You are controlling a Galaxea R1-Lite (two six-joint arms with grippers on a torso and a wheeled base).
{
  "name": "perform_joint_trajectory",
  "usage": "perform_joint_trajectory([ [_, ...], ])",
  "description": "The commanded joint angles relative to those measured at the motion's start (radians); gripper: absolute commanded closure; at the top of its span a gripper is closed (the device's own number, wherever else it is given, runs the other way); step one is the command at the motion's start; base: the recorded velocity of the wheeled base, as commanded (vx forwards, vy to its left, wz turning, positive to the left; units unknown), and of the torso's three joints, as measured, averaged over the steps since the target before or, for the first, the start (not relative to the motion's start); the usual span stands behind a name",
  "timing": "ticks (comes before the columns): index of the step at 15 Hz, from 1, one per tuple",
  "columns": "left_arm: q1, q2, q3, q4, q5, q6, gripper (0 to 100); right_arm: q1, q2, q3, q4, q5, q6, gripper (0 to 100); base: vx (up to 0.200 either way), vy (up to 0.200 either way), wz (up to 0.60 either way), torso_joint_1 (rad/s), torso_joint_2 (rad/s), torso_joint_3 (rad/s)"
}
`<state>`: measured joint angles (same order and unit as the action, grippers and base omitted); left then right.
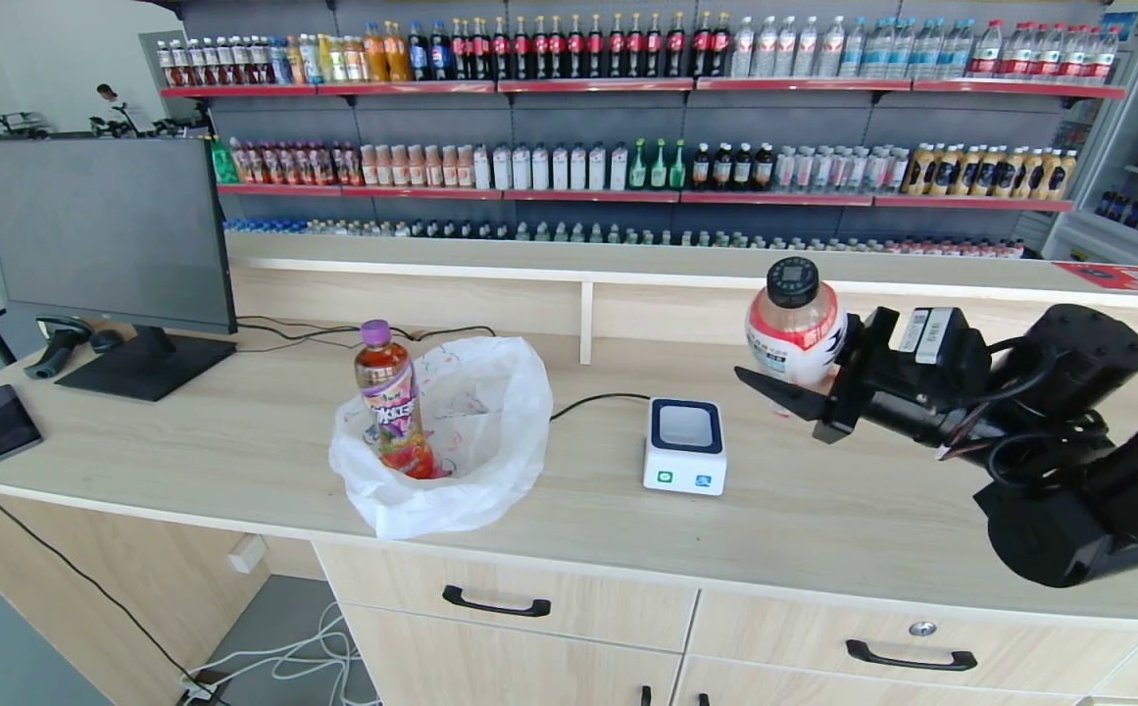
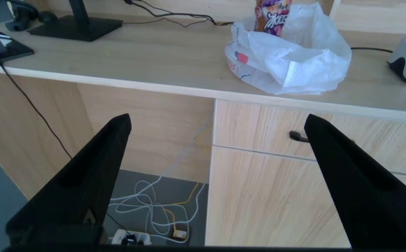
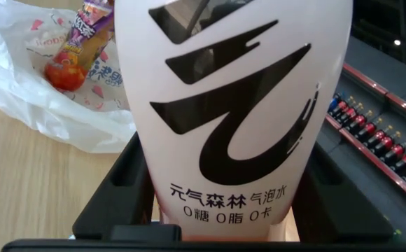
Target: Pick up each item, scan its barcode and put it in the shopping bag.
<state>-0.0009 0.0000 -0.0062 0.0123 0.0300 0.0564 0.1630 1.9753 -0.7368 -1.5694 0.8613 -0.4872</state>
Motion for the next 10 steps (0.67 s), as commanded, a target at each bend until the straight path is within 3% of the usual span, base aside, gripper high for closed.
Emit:
perform_joint_trajectory([
  [1, -0.001, 0.0, 0.0, 0.0, -0.001, 0.0, 0, -0.046, -0.19, 0.172, -0.001, -0.008, 0.044, 100, 0.0, 0.0, 0.0, 0.0, 0.0, 0.0],
  [5, -0.001, 0.0, 0.0, 0.0, 0.001, 0.0, 0, -0.08, -0.346, 0.413, -0.001, -0.068, 0.134, 100, 0.0, 0.0, 0.0, 0.0, 0.0, 0.0],
  [10, -0.001, 0.0, 0.0, 0.0, 0.001, 0.0, 0, -0.361, -0.54, 0.685, -0.001, -0.068, 0.277, 100, 0.0, 0.0, 0.0, 0.0, 0.0, 0.0],
])
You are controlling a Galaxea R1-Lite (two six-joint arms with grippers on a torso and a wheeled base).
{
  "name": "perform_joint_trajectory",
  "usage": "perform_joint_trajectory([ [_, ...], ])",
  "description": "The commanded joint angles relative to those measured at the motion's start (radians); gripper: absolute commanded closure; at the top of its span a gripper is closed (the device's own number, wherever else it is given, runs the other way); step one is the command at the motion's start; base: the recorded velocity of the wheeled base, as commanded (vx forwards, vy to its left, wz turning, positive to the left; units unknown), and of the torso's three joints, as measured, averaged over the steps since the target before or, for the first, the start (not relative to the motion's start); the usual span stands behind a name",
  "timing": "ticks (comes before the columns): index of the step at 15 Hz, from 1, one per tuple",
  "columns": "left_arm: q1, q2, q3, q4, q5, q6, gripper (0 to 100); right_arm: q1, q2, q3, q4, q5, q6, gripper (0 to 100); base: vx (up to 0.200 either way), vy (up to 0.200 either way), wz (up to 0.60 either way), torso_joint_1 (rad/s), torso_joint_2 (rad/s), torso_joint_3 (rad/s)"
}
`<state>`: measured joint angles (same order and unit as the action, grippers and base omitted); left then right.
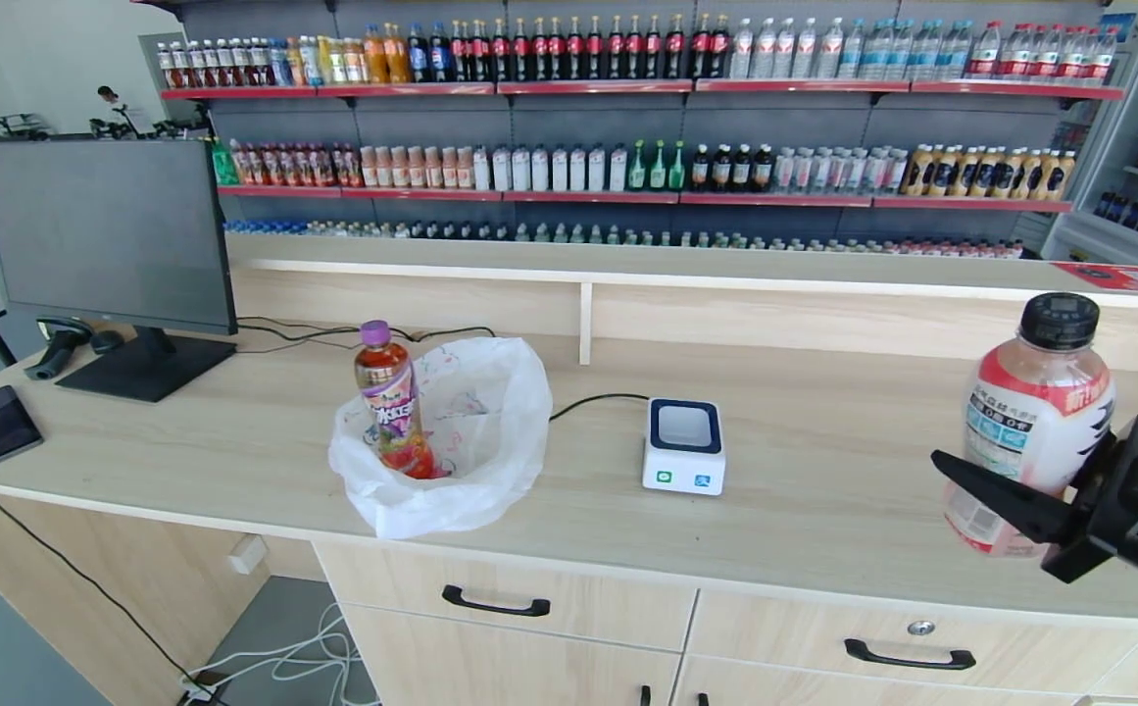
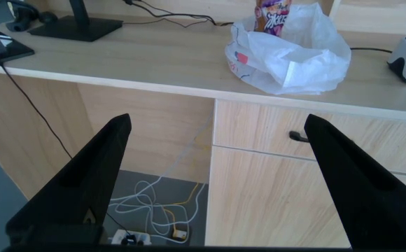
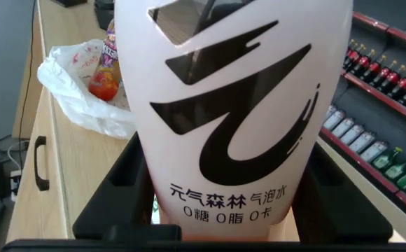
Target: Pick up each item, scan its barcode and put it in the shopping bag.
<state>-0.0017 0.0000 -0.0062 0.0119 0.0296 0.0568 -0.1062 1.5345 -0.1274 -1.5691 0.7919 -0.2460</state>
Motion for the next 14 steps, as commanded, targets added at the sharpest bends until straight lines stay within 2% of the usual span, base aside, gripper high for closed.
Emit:
perform_joint_trajectory([
  [1, 0.0, 0.0, 0.0, 0.0, 0.0, 0.0, 0, -0.122, -0.123, 0.095, -0.002, 0.0, 0.059, 100, 0.0, 0.0, 0.0, 0.0, 0.0, 0.0],
  [4, 0.0, 0.0, 0.0, 0.0, 0.0, 0.0, 0, -0.191, -0.174, 0.126, -0.002, -0.005, 0.111, 100, 0.0, 0.0, 0.0, 0.0, 0.0, 0.0],
  [8, 0.0, 0.0, 0.0, 0.0, 0.001, 0.0, 0, -0.214, -0.174, 0.126, -0.002, -0.054, 0.134, 100, 0.0, 0.0, 0.0, 0.0, 0.0, 0.0],
  [13, 0.0, 0.0, 0.0, 0.0, 0.001, 0.0, 0, -0.219, -0.181, 0.126, -0.002, -0.1, 0.169, 100, -0.2, 0.0, 0.0, 0.002, 0.0, -0.001],
  [14, 0.0, 0.0, 0.0, 0.0, 0.001, 0.0, 0, -0.224, -0.183, 0.127, -0.002, -0.117, 0.169, 100, 0.0, 0.0, 0.0, 0.0, 0.0, 0.0],
])
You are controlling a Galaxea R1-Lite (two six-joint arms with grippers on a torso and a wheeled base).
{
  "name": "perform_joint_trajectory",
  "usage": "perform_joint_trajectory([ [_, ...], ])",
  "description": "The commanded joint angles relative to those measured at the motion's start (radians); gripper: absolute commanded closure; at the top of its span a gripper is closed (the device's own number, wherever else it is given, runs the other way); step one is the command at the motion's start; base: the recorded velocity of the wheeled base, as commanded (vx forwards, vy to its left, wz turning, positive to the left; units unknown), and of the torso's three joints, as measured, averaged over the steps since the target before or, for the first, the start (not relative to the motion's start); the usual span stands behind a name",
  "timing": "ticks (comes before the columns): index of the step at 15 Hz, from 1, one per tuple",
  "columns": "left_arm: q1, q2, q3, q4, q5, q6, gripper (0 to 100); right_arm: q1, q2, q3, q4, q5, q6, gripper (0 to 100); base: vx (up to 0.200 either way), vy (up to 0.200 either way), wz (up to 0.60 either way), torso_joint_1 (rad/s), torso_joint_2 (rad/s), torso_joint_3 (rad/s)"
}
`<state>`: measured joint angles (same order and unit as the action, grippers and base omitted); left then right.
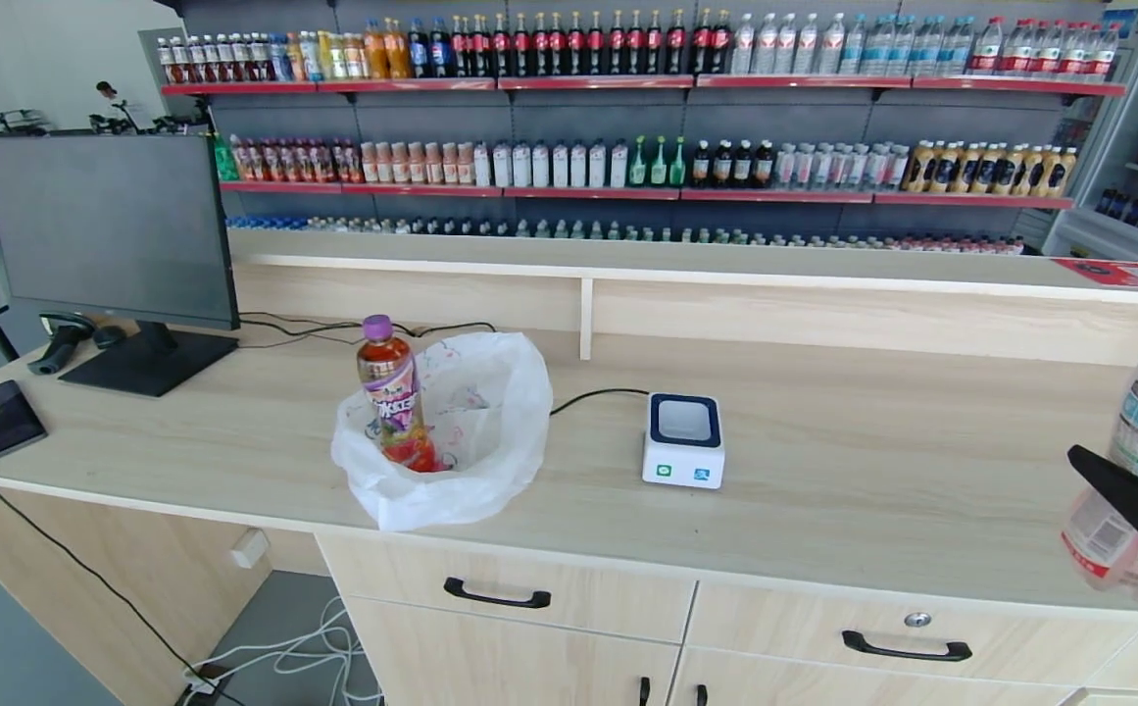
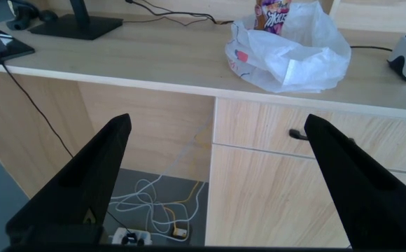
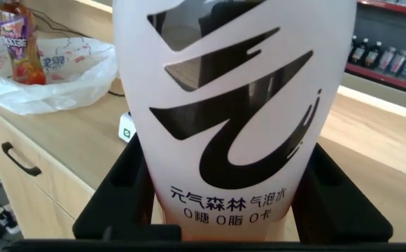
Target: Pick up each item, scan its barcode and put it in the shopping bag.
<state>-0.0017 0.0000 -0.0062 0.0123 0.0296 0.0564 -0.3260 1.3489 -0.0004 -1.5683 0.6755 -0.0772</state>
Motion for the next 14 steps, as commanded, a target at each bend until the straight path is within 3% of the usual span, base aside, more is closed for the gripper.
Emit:
perform_joint_trajectory([
  [1, 0.0, 0.0, 0.0, 0.0, 0.001, 0.0, 0, -0.004, 0.001, 0.0, -0.003, -0.017, 0.001, 100, 0.0, 0.0, 0.0, 0.0, 0.0, 0.0],
  [5, 0.0, 0.0, 0.0, 0.0, 0.0, 0.0, 0, -0.005, -0.002, 0.0, -0.003, -0.019, 0.004, 100, 0.0, 0.0, 0.0, 0.0, 0.0, 0.0],
  [14, 0.0, 0.0, 0.0, 0.0, 0.001, -0.001, 0, -0.013, -0.005, 0.0, -0.003, -0.021, 0.008, 100, 0.0, 0.2, 0.0, 0.007, 0.01, 0.001],
])
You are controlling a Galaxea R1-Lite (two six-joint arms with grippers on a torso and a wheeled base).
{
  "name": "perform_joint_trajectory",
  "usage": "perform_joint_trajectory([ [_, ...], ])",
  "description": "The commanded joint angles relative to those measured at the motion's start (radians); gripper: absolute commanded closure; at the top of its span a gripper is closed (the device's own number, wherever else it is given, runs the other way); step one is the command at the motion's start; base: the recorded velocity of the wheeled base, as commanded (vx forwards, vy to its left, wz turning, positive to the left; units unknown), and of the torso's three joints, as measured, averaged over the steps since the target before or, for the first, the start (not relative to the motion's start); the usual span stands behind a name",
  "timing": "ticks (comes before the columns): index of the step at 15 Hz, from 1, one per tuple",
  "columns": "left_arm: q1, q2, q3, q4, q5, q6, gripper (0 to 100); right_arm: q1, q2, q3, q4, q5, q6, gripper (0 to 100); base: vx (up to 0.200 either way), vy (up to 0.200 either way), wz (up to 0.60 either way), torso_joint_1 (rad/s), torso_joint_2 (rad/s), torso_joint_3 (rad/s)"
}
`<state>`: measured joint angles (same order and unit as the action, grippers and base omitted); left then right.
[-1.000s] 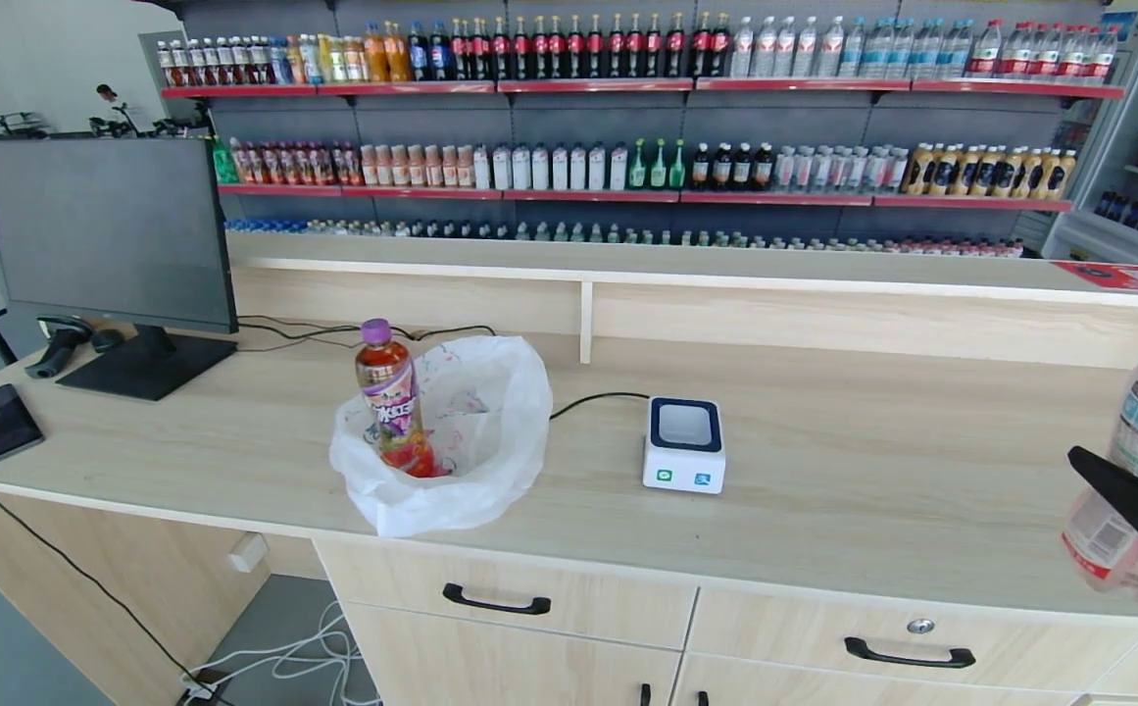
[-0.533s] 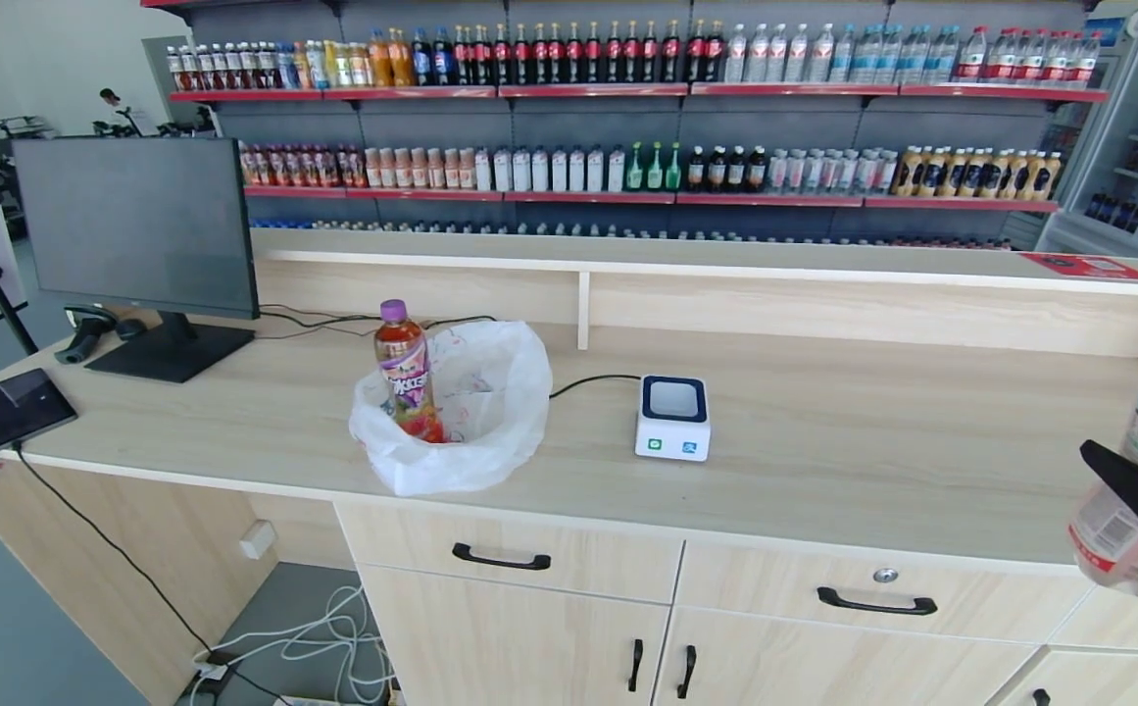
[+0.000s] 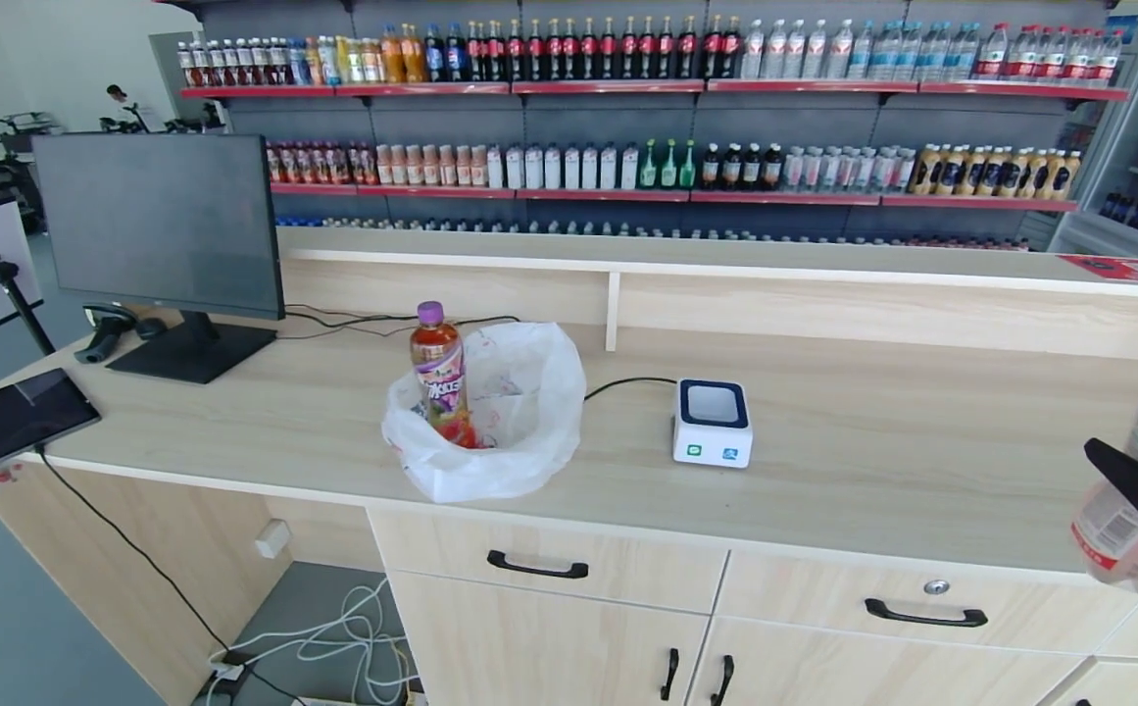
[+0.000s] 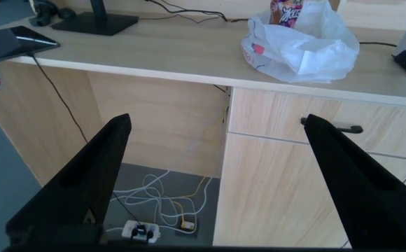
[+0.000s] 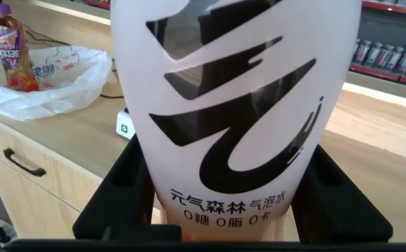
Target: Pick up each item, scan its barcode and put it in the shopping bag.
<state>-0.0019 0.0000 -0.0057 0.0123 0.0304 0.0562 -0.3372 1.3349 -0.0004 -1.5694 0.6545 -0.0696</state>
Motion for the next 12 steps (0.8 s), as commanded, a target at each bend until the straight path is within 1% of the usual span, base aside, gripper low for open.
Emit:
perform_joint_trajectory([
  [1, 0.0, 0.0, 0.0, 0.0, 0.0, -0.001, 0, 0.0, 0.009, 0.0, -0.001, 0.001, -0.001, 100, 0.0, 0.2, 0.0, -0.002, 0.0, 0.002],
  [7, 0.0, 0.0, 0.0, 0.0, 0.0, -0.001, 0, 0.0, 0.004, 0.0, -0.001, 0.004, -0.009, 100, 0.0, 0.2, 0.0, 0.003, 0.0, 0.002],
  [12, 0.0, 0.0, 0.0, 0.0, 0.0, -0.001, 0, 0.003, -0.005, 0.0, -0.001, 0.011, -0.01, 100, 0.0, 0.0, 0.0, 0.0, 0.0, 0.0],
])
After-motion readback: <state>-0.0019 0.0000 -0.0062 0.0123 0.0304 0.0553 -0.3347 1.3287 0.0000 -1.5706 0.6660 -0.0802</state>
